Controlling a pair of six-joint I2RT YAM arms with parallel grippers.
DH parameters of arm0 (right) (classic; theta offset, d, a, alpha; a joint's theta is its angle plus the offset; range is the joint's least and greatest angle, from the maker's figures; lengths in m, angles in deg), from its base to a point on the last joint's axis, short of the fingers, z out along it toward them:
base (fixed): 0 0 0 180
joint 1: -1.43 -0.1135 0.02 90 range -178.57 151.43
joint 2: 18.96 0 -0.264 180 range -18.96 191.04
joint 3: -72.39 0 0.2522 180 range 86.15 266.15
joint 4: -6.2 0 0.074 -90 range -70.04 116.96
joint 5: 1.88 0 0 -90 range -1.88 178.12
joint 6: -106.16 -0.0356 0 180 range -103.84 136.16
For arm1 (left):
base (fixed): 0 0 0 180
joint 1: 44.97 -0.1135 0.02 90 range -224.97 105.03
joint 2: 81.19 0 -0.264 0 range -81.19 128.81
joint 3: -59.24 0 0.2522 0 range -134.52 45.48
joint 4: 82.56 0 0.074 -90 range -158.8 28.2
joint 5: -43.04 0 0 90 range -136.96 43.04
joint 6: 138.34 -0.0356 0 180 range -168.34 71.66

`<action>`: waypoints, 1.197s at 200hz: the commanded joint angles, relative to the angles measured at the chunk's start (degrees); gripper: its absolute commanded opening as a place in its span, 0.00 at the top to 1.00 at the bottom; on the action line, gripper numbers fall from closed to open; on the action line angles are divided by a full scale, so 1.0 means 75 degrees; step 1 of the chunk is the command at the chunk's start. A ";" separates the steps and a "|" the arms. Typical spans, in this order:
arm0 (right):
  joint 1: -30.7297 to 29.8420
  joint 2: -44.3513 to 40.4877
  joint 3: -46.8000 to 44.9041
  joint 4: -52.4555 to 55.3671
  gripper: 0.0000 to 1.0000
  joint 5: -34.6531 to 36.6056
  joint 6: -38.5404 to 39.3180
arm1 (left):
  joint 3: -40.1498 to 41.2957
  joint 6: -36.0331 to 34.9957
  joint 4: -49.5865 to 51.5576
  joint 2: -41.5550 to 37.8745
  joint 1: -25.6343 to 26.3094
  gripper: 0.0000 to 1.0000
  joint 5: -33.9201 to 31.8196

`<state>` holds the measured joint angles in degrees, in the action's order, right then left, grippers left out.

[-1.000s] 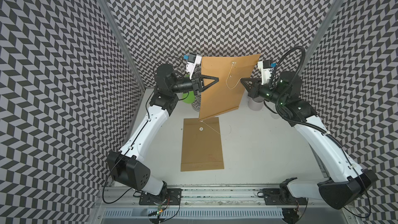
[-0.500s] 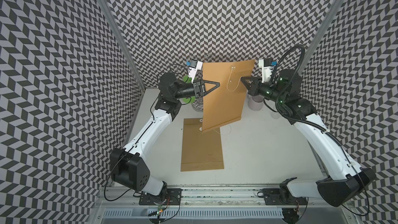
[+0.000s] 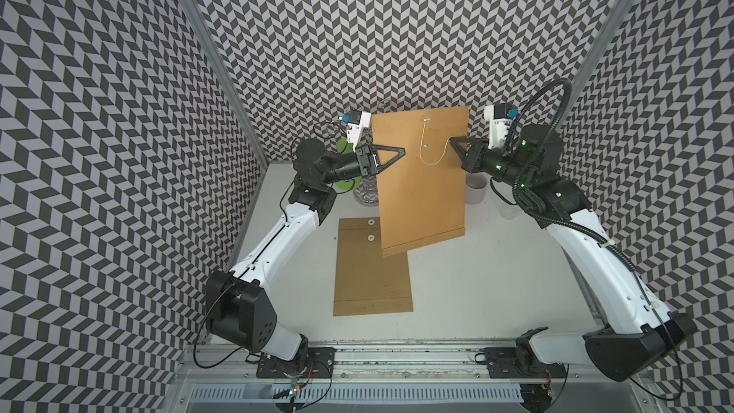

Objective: Close the mouth of the file bag
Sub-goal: Close the file bag.

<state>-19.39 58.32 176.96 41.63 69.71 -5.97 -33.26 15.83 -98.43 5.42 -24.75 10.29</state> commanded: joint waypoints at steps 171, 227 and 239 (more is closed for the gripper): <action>-0.0858 0.0736 0.1986 0.0502 1.00 0.0604 0.0500 | 0.0239 0.0900 -0.0622 0.0036 0.0102 1.00 -0.0629; -0.0663 0.0687 0.1877 0.0734 1.00 0.1248 0.0748 | 0.0386 0.1628 -0.1545 -0.0018 0.0050 1.00 -0.0451; -0.0624 0.0660 0.1847 0.0743 1.00 0.1291 0.0746 | 0.0350 0.1617 -0.1581 -0.0035 0.0056 1.00 -0.0407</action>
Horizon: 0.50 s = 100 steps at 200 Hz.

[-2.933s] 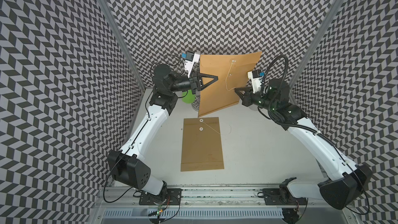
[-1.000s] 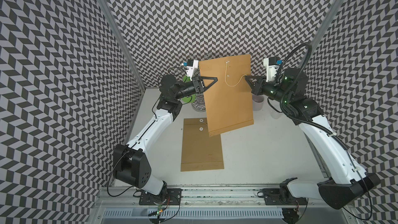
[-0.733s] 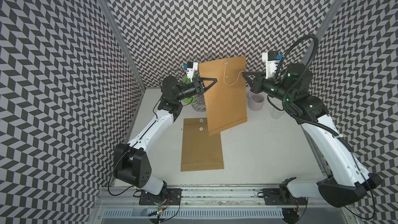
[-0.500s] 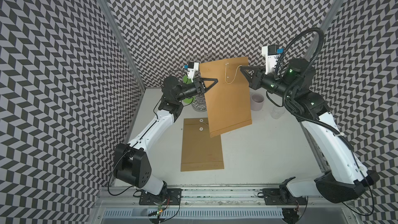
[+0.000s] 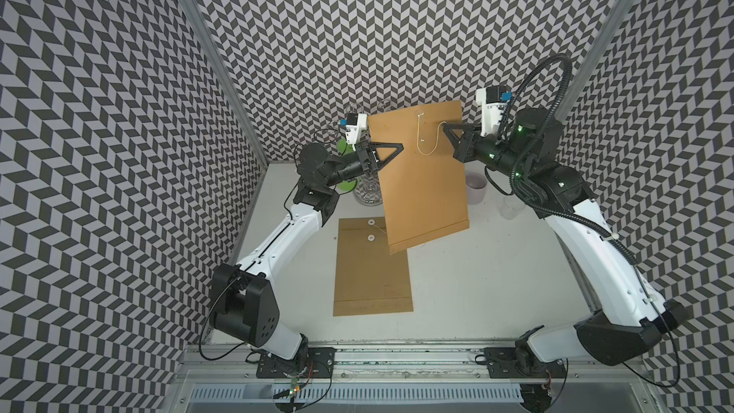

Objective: Close the mouth of the file bag
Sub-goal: Close the file bag.

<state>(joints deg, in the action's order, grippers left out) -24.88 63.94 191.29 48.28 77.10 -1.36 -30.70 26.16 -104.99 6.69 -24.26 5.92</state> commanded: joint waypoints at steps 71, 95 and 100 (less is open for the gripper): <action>0.0308 -0.0126 0.0008 -0.0107 1.00 0.0426 0.0139 | -0.0128 0.0227 -0.0958 -0.0314 0.0026 1.00 0.0437; 0.0397 -0.0118 0.0043 -0.0051 1.00 0.0485 0.0162 | -0.0189 0.0250 -0.1087 -0.0317 0.0069 1.00 0.0534; 0.0424 -0.0126 0.0045 -0.0058 1.00 0.0496 0.0159 | -0.0196 0.0250 -0.1119 -0.0326 0.0079 1.00 0.0563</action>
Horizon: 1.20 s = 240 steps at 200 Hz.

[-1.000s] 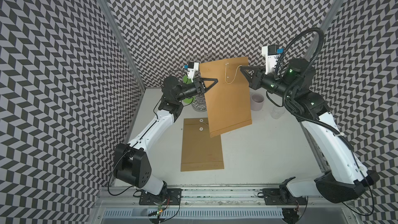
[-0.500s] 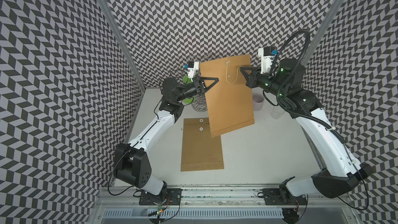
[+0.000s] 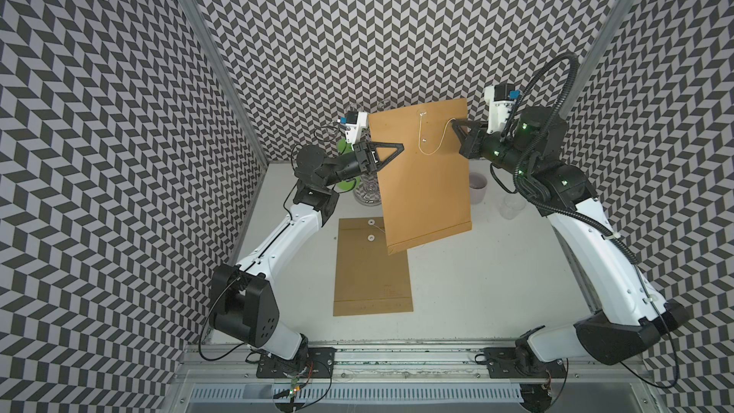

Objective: Close the mouth of the file bag
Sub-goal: Close the file bag.

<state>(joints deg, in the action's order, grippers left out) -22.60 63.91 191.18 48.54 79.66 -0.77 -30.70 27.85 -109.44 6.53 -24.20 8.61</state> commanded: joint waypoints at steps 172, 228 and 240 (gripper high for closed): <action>0.0613 -0.0286 0.0260 -0.0012 1.00 0.0207 0.0013 | -0.0401 -0.0082 -0.1125 -0.0447 0.0256 1.00 0.0744; 0.0286 -0.0432 -0.0071 -0.0274 1.00 -0.0148 -0.0231 | -0.0519 -0.0327 -0.0665 -0.0348 0.0225 1.00 0.0389; 0.0278 -0.0489 -0.0025 -0.0281 1.00 -0.0233 -0.0247 | -0.0518 -0.0362 -0.0496 -0.0340 0.0205 1.00 0.0264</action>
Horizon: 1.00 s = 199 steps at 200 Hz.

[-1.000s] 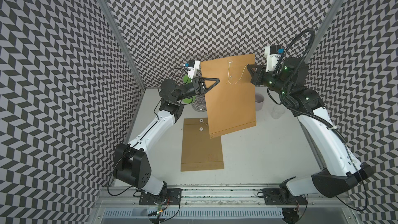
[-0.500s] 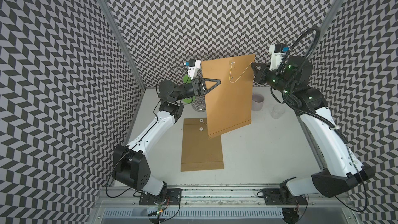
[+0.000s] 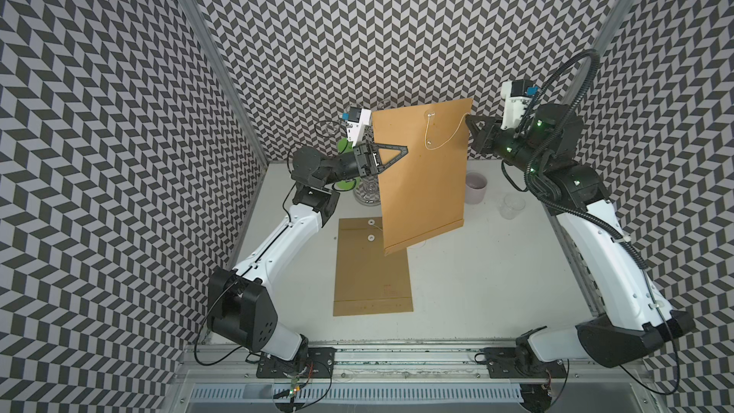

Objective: Close the mouth of the file bag
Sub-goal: Close the file bag.

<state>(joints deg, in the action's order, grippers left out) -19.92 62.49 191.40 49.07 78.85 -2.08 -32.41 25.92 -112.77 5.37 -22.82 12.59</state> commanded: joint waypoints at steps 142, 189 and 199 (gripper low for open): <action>-0.0645 -0.0235 0.0123 -0.0143 1.00 0.0423 0.0184 | -0.0622 -0.0337 0.0754 -0.0072 0.0011 1.00 -0.0704; -0.0260 -0.0074 0.0533 -0.0049 1.00 0.0387 0.0276 | -0.0505 -0.0862 0.1107 -0.0311 0.0103 1.00 -0.0031; -0.0260 -0.0044 0.0628 -0.0034 1.00 0.0392 0.0287 | -0.0464 -0.0940 0.1178 -0.0378 0.0105 1.00 0.0049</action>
<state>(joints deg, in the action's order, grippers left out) -22.01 61.75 193.15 49.83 81.32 -0.86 -35.86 21.77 -103.83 5.42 -22.47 9.75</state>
